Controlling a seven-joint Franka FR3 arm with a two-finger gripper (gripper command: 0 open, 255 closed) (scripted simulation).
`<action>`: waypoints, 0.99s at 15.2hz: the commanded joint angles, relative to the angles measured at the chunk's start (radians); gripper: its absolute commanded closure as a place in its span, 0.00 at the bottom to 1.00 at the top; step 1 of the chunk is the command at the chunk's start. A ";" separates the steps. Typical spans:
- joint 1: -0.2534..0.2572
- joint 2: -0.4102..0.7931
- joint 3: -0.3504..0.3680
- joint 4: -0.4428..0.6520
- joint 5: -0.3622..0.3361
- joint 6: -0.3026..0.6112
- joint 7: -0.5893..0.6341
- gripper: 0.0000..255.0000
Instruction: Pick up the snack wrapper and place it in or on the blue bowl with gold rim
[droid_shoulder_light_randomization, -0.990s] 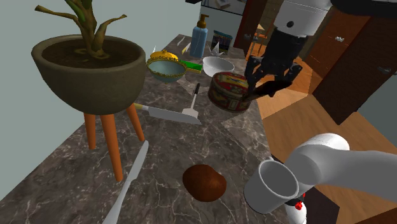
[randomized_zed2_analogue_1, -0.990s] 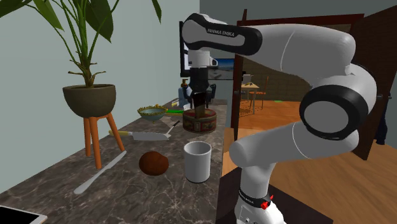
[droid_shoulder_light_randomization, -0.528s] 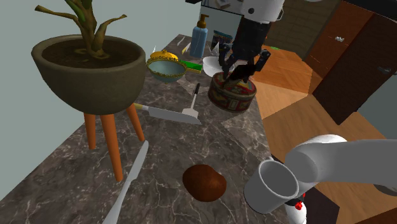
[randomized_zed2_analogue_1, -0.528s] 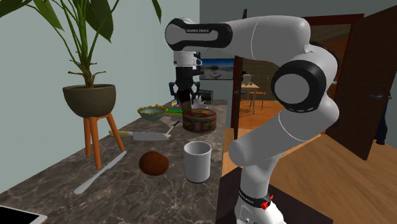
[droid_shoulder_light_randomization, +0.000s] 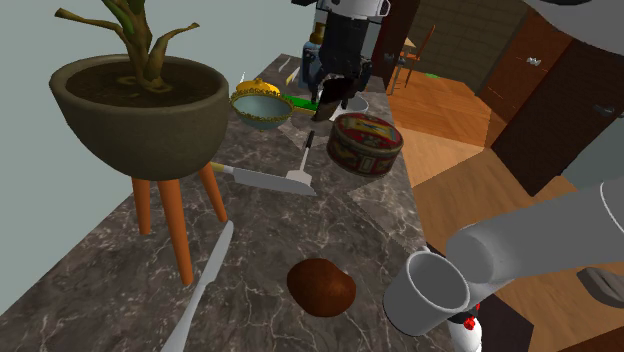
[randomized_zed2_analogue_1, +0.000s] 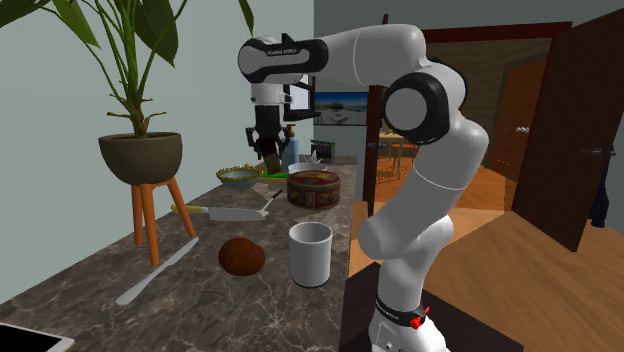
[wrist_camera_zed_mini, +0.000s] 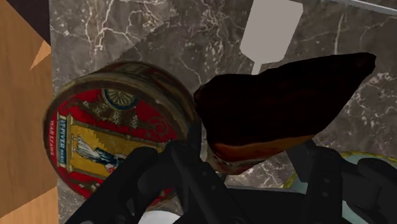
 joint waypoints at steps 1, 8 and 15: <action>-0.017 0.093 0.034 0.075 -0.034 0.014 0.028 1.00; -0.009 0.455 0.144 0.405 -0.229 -0.013 0.161 1.00; 0.202 0.877 0.143 0.931 -0.492 -0.189 0.247 1.00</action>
